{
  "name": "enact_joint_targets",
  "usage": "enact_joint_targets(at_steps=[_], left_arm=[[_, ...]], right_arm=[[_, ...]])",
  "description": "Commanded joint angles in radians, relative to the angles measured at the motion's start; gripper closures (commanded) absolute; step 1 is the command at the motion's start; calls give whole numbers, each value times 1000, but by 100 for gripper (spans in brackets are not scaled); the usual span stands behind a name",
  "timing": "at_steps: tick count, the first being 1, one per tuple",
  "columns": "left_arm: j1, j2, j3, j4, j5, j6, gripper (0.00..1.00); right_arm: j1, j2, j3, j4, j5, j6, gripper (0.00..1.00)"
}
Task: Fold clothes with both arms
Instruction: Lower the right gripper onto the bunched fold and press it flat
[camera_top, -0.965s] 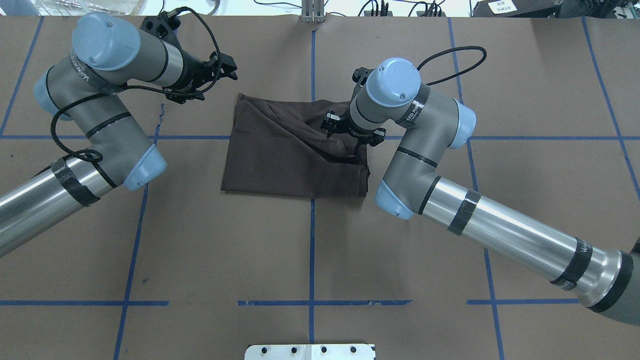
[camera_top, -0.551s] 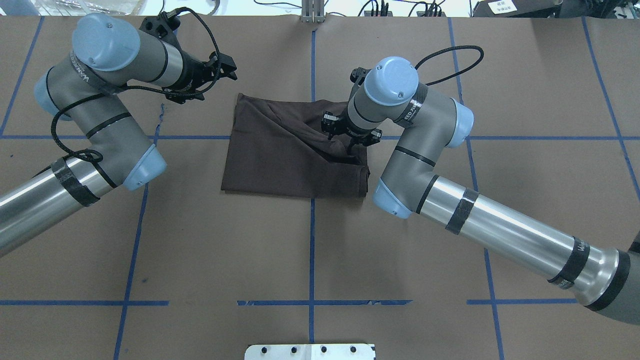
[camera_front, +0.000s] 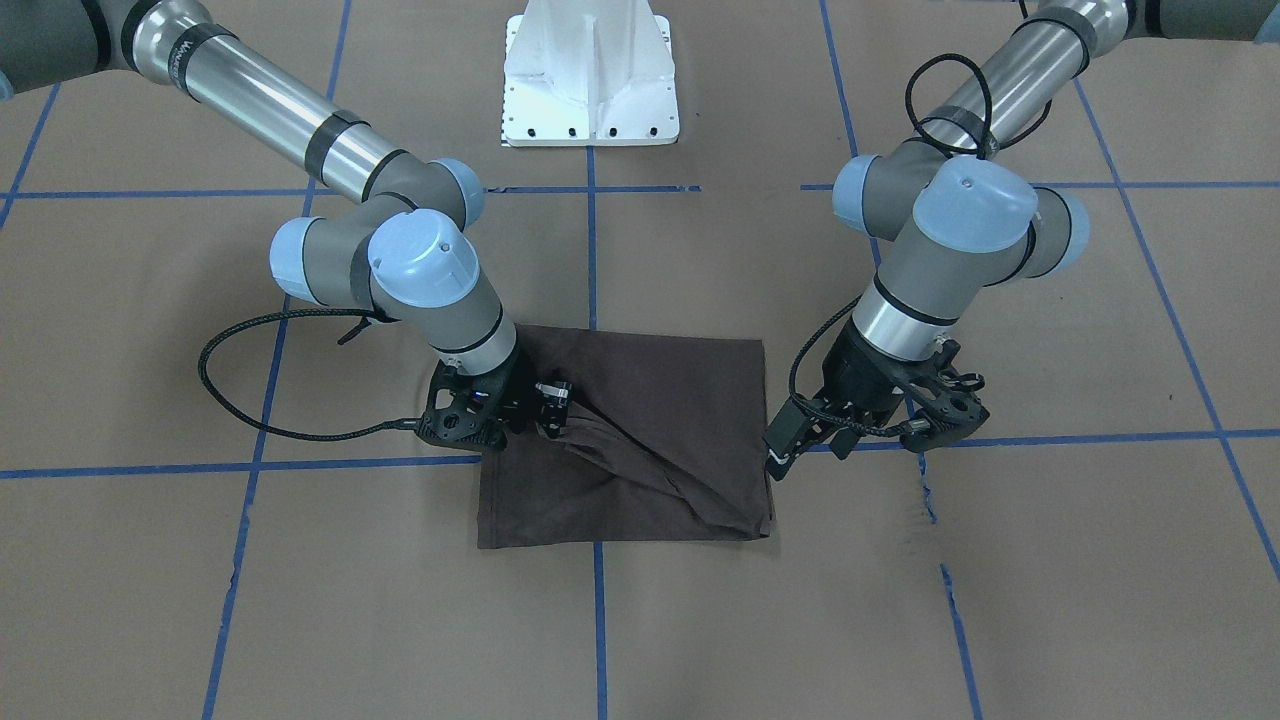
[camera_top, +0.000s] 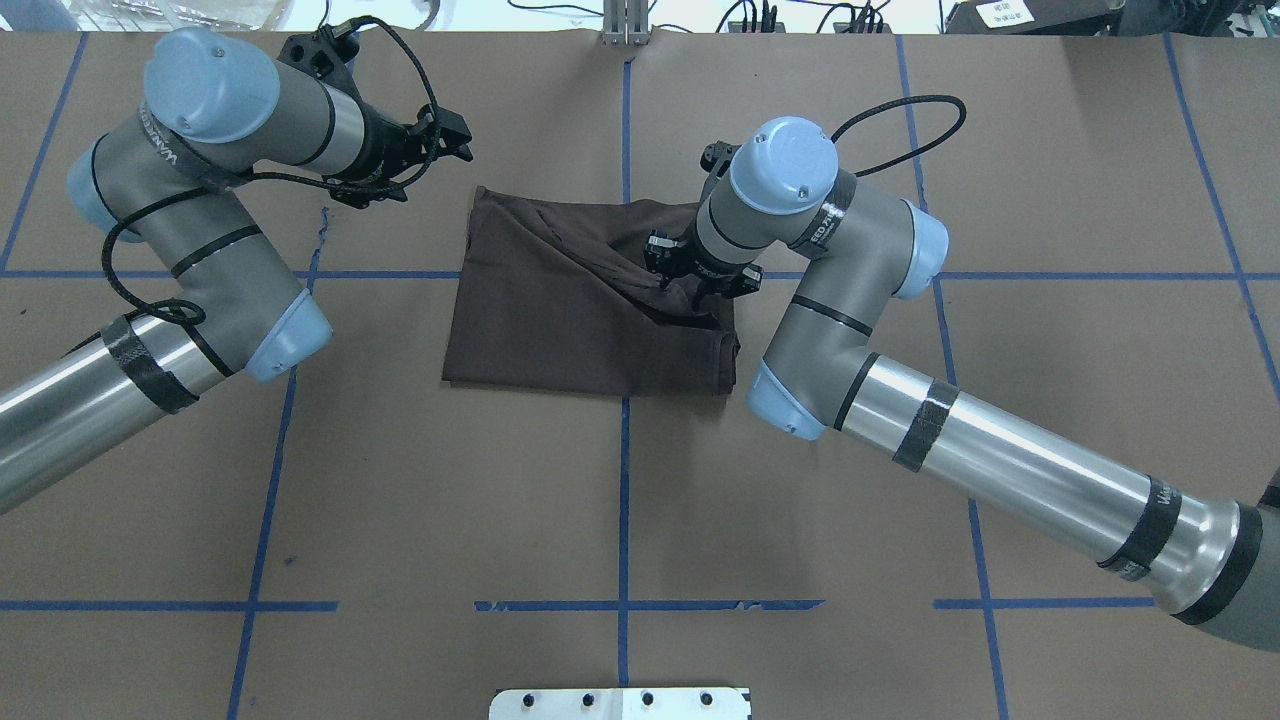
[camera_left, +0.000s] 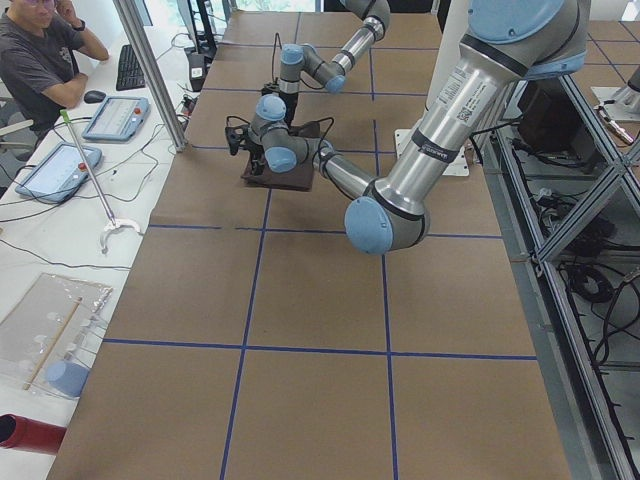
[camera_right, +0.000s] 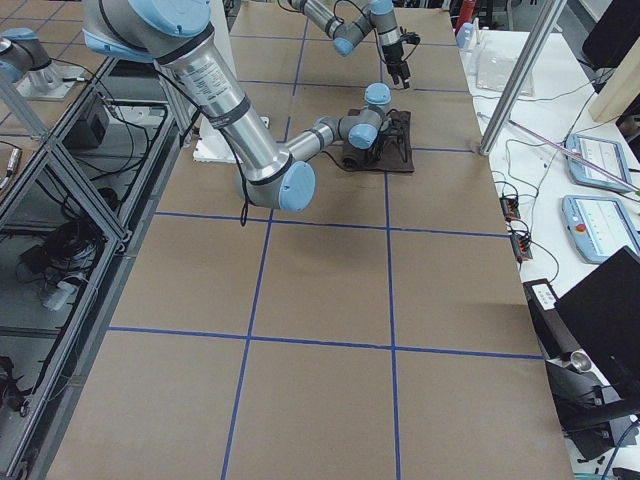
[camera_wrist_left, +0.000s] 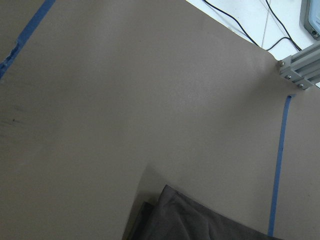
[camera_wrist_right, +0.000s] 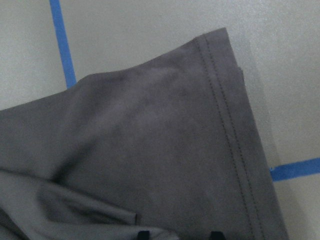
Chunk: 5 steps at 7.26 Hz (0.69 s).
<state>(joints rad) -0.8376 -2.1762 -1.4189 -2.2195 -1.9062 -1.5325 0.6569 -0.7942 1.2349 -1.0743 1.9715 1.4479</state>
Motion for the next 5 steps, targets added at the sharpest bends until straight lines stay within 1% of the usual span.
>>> enact_joint_targets(at_steps=[1, 2, 3, 4, 5], left_arm=[[-1, -1, 0, 1, -1, 0, 0], [-2, -1, 0, 1, -1, 0, 0], [-2, -1, 0, 1, -1, 0, 0], [-2, -1, 0, 1, -1, 0, 0], [-2, -2, 0, 3, -1, 0, 0]], right_arm=[[0, -2, 5, 0, 27, 0, 44], [0, -2, 5, 5, 33, -1, 44], [0, -3, 5, 5, 33, 0, 56], [0, -2, 5, 5, 33, 0, 58], [0, -2, 5, 5, 38, 0, 91]])
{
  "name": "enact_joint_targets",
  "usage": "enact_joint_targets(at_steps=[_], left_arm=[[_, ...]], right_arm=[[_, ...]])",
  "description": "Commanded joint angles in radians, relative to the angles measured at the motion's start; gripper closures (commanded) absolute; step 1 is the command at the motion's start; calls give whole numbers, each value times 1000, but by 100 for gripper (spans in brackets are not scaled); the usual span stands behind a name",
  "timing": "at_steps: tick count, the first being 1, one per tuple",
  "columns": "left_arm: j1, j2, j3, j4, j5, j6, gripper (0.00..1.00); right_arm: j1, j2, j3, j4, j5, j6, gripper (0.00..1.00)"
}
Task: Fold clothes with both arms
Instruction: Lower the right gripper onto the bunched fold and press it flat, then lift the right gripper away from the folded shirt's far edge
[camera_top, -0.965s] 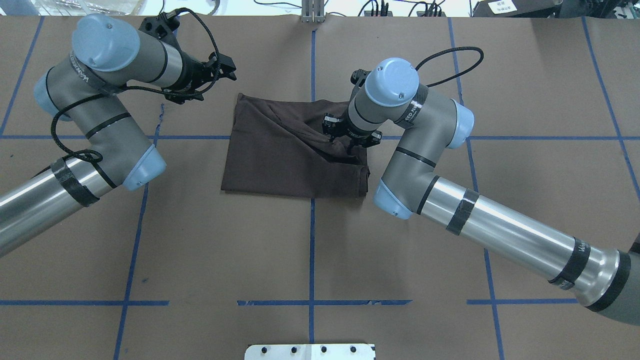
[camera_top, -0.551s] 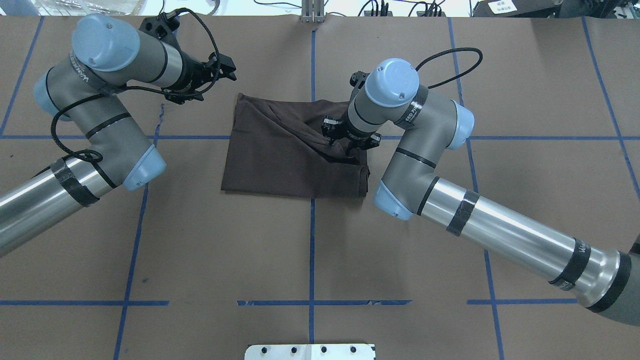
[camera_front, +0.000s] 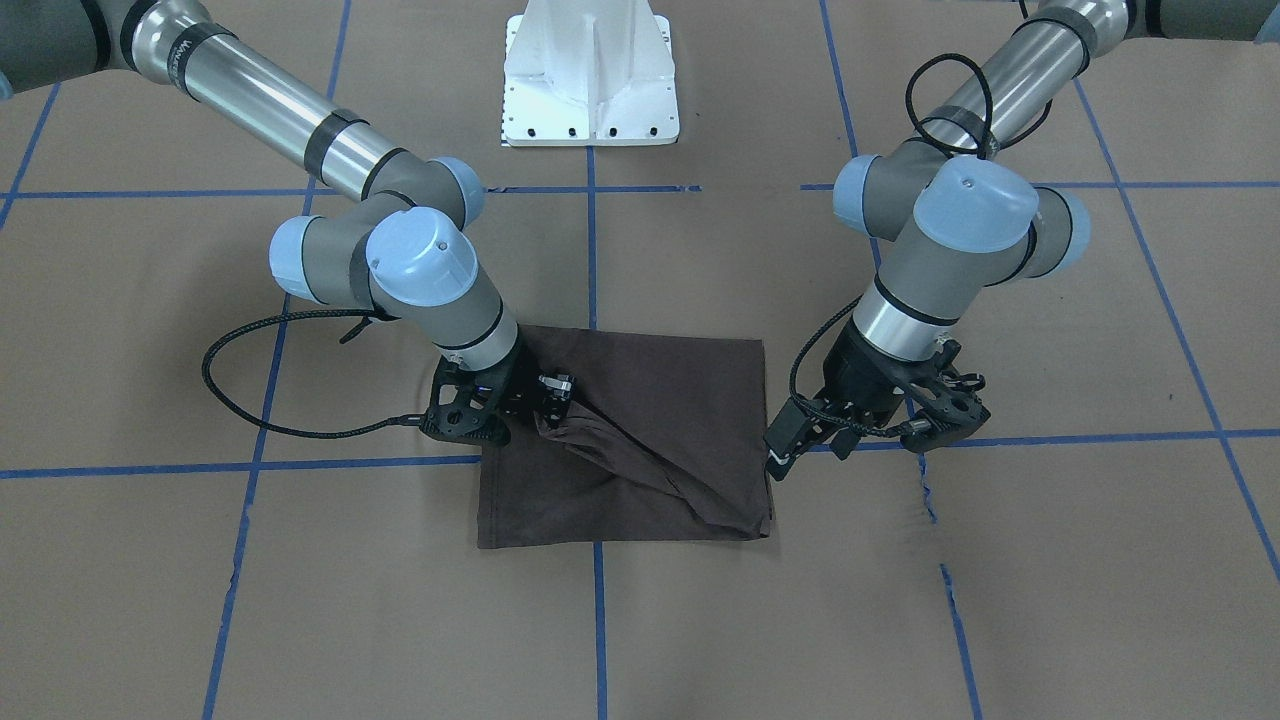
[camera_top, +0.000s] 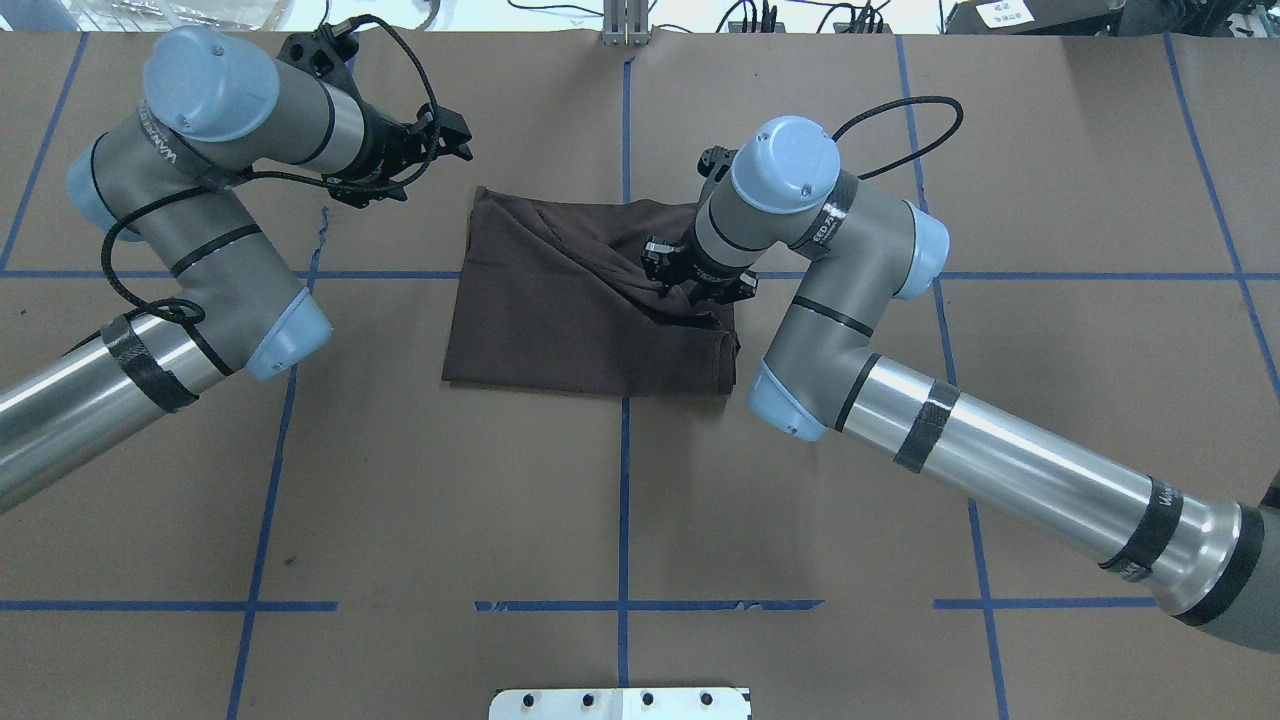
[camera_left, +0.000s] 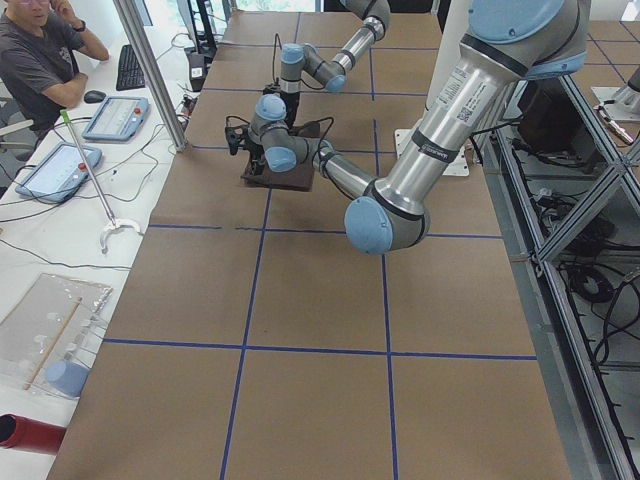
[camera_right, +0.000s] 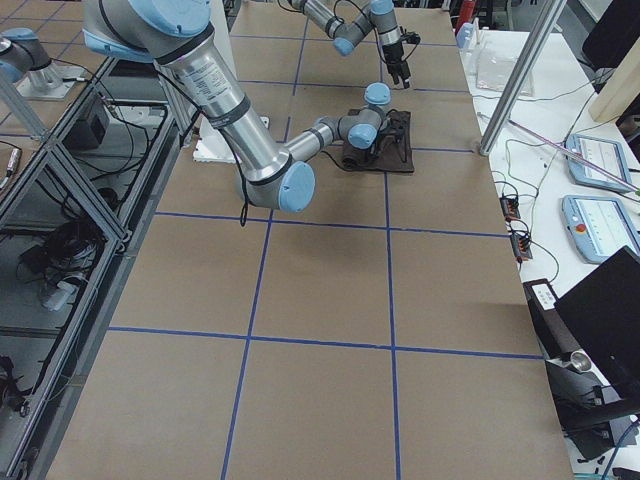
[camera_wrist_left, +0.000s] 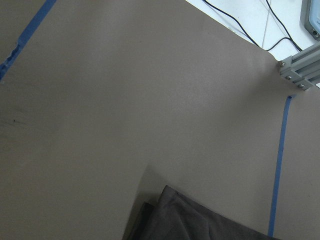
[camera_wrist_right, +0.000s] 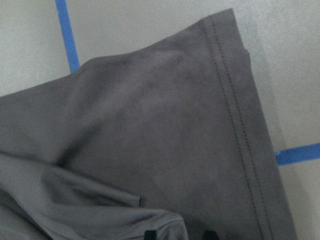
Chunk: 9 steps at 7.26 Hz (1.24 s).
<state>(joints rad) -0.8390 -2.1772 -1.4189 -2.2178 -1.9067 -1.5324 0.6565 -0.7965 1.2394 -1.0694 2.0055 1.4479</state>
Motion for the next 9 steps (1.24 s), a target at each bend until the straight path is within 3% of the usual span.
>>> enact_joint_targets(at_steps=[1, 4, 7, 9], left_arm=[[0, -1, 0, -5, 0, -2, 0], [0, -1, 0, -3, 0, -3, 0], [-2, -3, -2, 1, 0, -3, 0], [-3, -3, -3, 3, 0, -3, 0]], right_arm=[[0, 0, 0, 2, 6, -6, 100], [21, -1, 2, 2, 3, -12, 100], [61, -10, -8, 83, -17, -21, 100], [99, -3, -38, 85, -83, -23, 100]])
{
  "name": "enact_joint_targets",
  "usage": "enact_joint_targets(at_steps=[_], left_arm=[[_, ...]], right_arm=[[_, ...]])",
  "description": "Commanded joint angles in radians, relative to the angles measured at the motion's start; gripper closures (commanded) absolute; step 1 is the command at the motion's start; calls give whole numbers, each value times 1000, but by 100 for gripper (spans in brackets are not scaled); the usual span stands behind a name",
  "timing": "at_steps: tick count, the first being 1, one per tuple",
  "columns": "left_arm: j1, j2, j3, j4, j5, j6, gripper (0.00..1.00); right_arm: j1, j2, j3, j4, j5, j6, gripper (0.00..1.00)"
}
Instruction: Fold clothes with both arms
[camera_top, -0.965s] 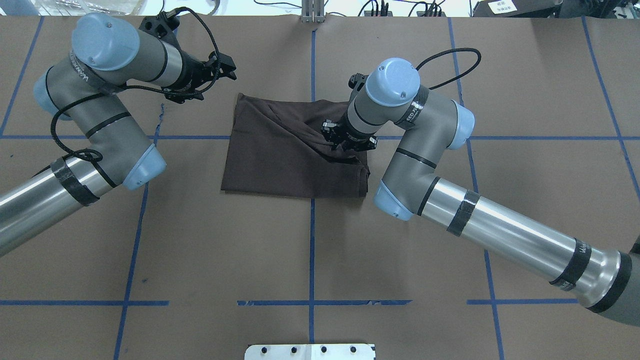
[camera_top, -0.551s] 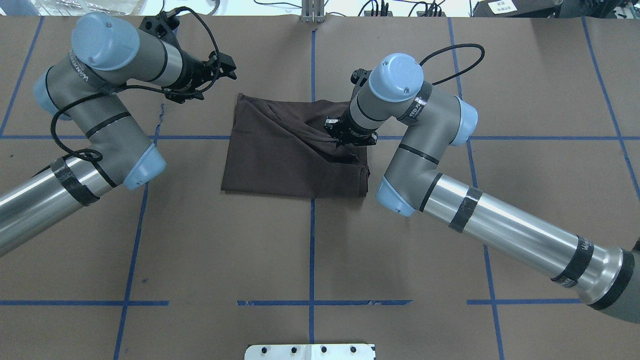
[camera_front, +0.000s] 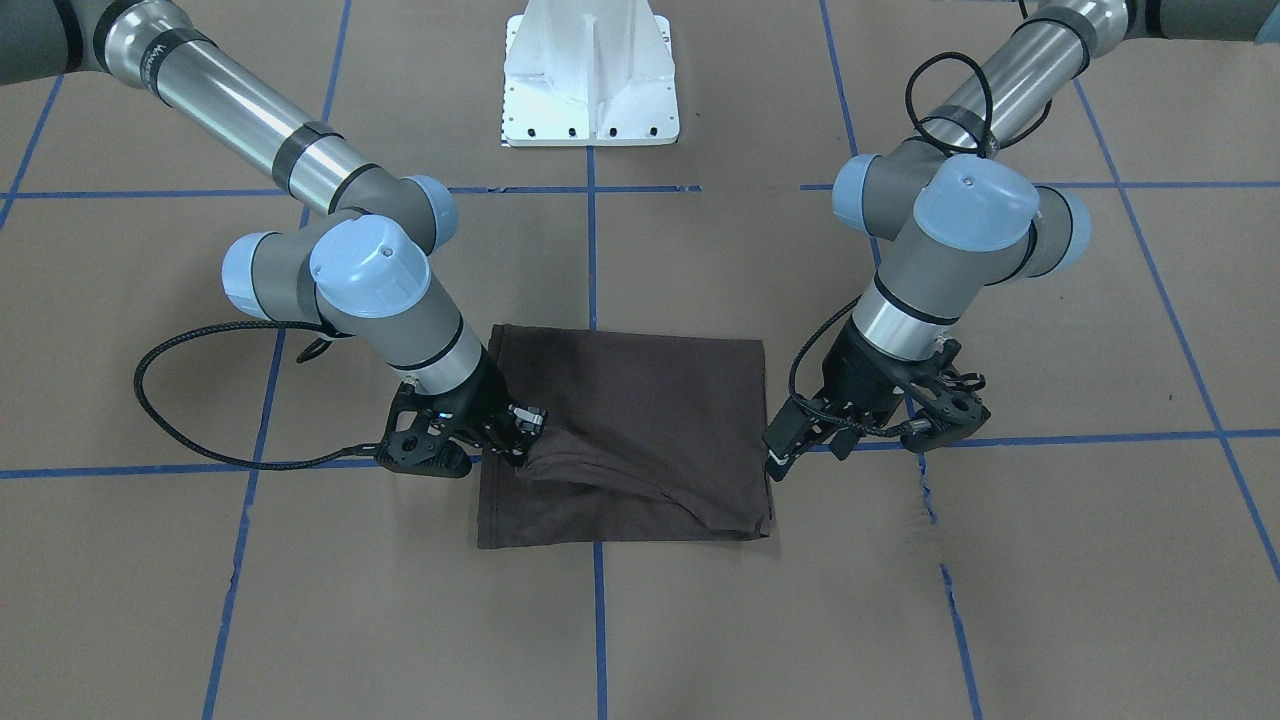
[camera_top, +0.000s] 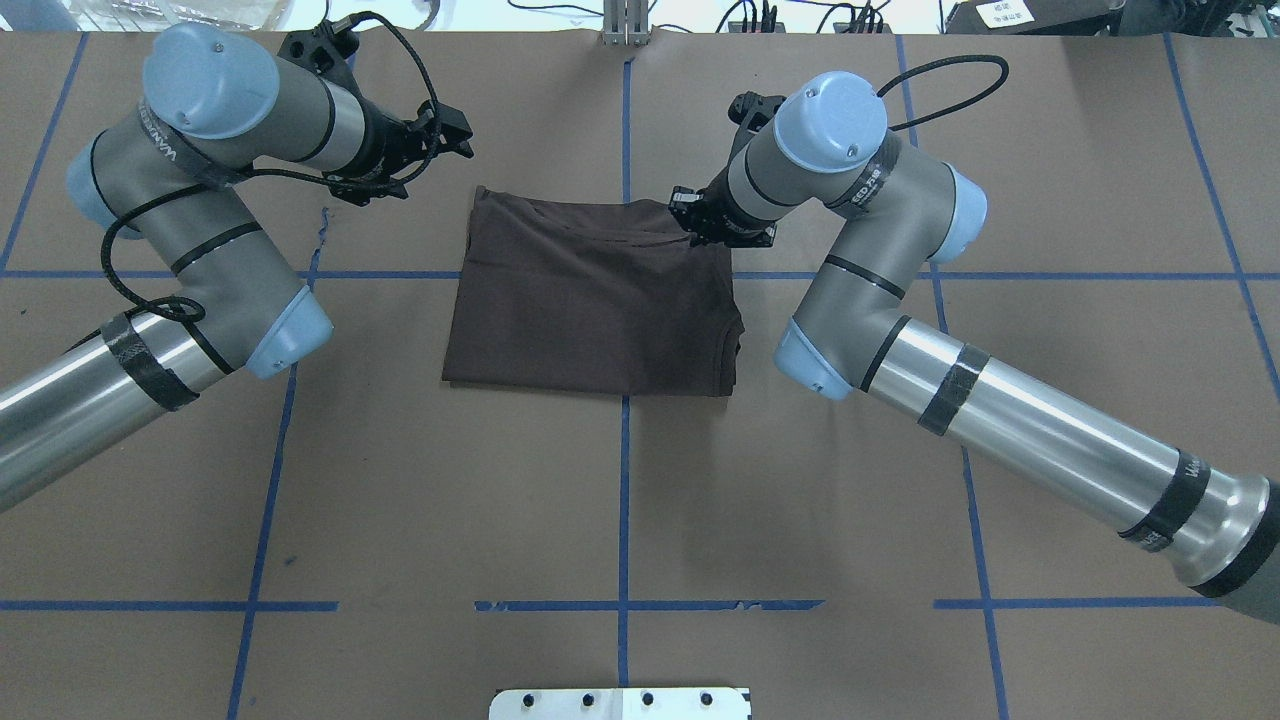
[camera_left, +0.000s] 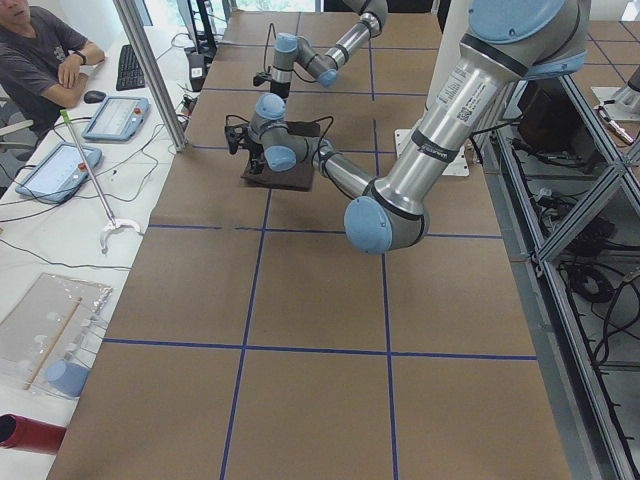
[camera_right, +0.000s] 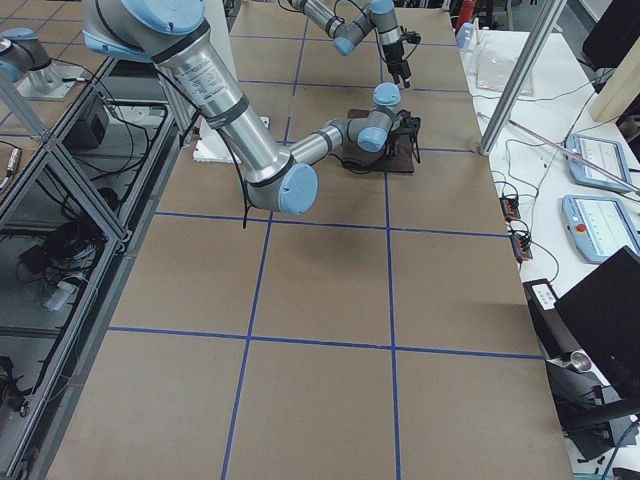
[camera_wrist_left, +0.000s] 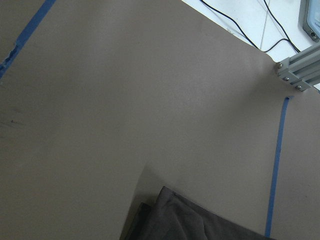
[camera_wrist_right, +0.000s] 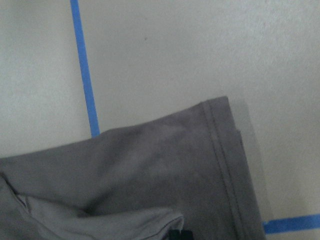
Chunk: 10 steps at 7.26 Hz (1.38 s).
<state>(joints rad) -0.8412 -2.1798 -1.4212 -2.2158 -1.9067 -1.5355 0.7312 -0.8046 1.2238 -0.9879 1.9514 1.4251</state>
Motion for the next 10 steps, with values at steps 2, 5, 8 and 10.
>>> enact_joint_targets(at_steps=[2, 5, 8, 10], left_arm=[[-9, -5, -4, 2, -3, 0, 0], [-13, -5, -4, 2, -2, 2, 0], [-118, 27, -33, 11, -105, 148, 0], [-236, 162, -213, 194, -140, 484, 0]], right_arm=[[39, 8, -41, 2, -78, -2, 100], [48, 13, -44, 2, -71, -9, 0], [239, -40, -32, -73, 201, -211, 0], [405, -257, 112, -188, 273, -594, 0]])
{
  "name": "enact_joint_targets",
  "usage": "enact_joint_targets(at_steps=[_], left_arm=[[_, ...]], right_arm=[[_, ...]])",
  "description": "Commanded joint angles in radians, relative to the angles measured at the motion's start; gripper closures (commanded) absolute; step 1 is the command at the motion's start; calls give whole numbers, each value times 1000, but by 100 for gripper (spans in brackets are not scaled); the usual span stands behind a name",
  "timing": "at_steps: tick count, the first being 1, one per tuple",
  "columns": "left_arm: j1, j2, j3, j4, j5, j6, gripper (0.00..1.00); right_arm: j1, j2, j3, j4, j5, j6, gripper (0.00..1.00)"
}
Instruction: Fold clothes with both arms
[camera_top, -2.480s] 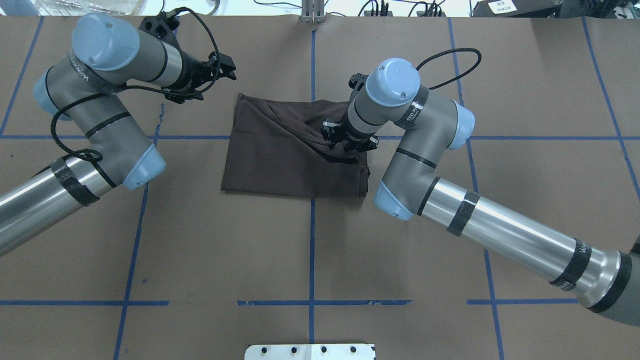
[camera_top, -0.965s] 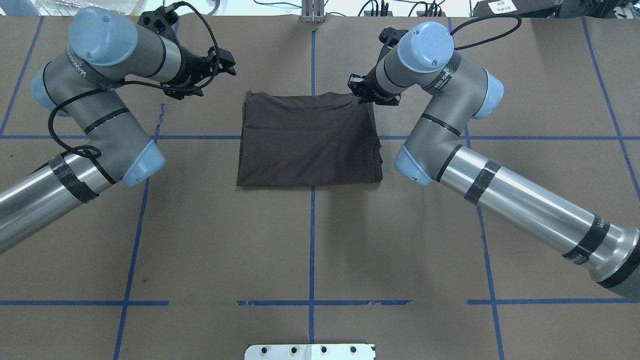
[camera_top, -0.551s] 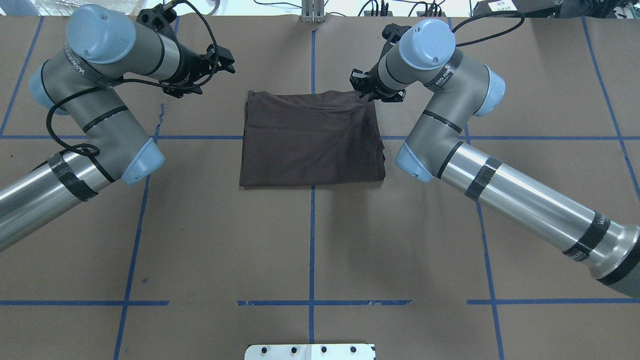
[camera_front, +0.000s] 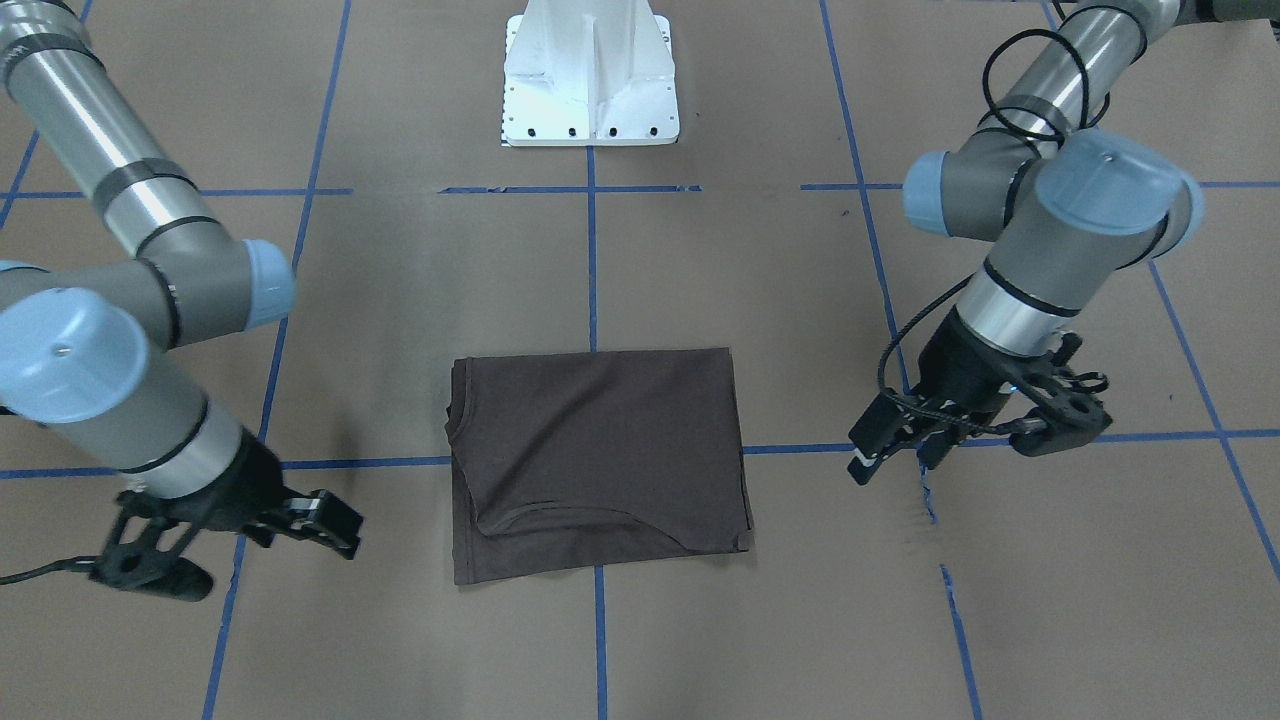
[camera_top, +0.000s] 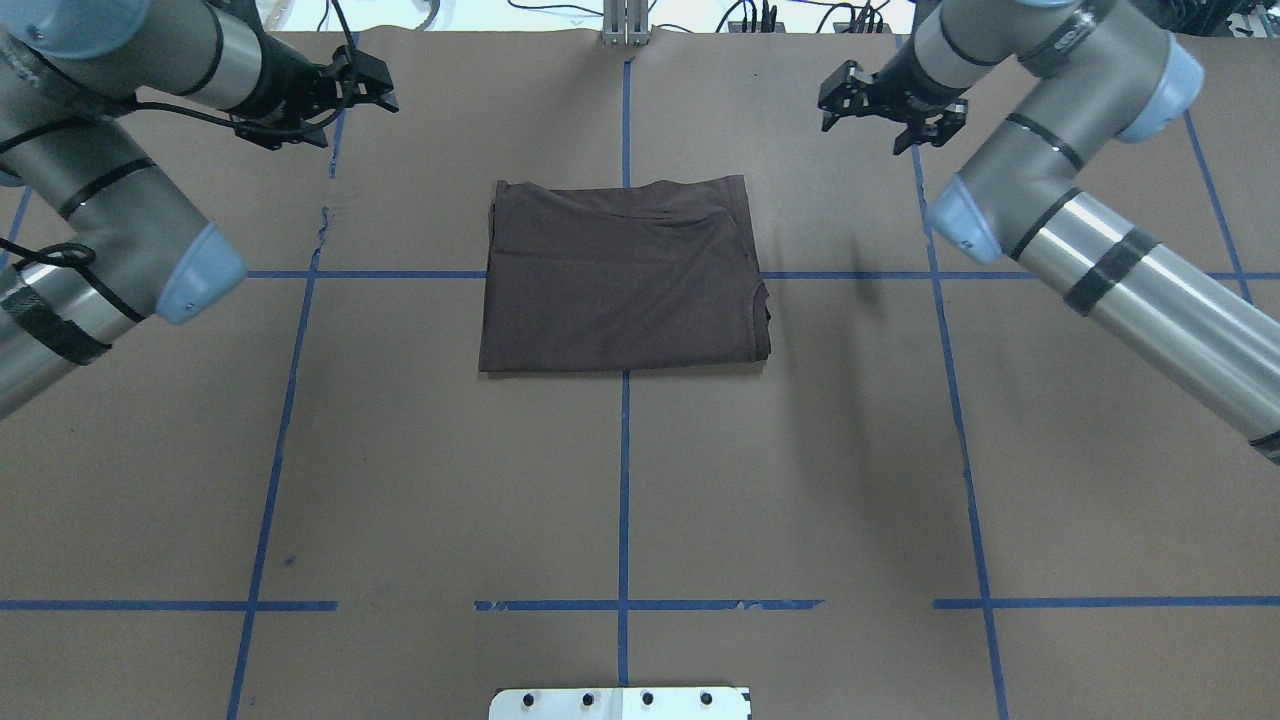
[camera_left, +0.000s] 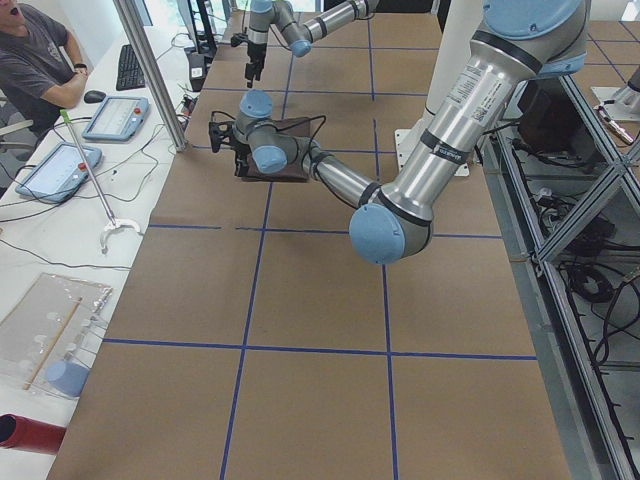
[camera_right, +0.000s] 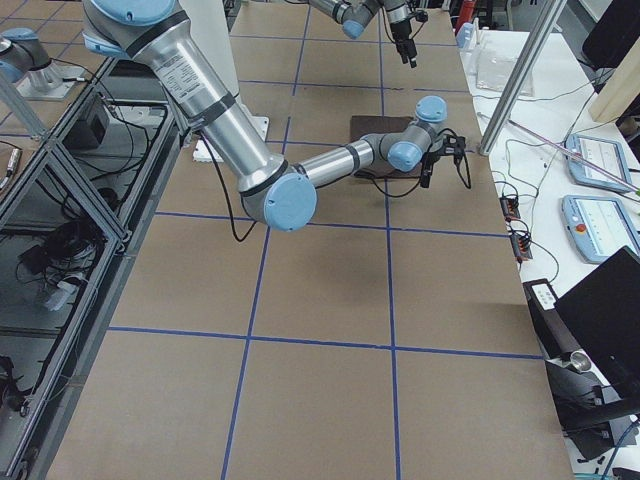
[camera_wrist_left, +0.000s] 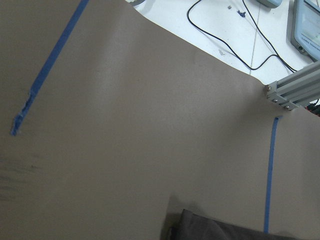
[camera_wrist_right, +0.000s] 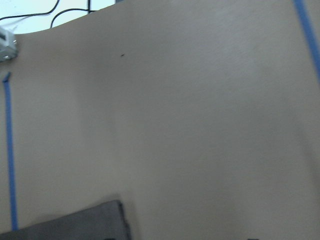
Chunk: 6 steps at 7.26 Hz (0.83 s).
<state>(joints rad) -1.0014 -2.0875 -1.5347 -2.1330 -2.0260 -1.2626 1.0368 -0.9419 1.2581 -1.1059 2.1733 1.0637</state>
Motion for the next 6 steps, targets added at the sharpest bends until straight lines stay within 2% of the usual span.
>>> enact_joint_targets(at_steps=[1, 2, 3, 4, 5, 6], left_arm=[[-161, 114, -167, 269, -22, 450, 0], [-256, 141, -218, 417, -25, 696, 0], [-360, 214, -270, 514, -37, 1023, 0], [-487, 259, -272, 569, -112, 1347, 0], [-534, 302, -281, 612, -190, 1444, 0], [-545, 381, -315, 605, -197, 1448, 0]], right_arm=[[202, -230, 125, -131, 110, -478, 0], [320, -309, 136, -188, 184, -699, 0], [416, -395, 151, -207, 232, -866, 0], [455, -463, 214, -245, 255, -943, 0], [468, -548, 337, -359, 254, -990, 0], [486, -616, 483, -547, 238, -1078, 0]])
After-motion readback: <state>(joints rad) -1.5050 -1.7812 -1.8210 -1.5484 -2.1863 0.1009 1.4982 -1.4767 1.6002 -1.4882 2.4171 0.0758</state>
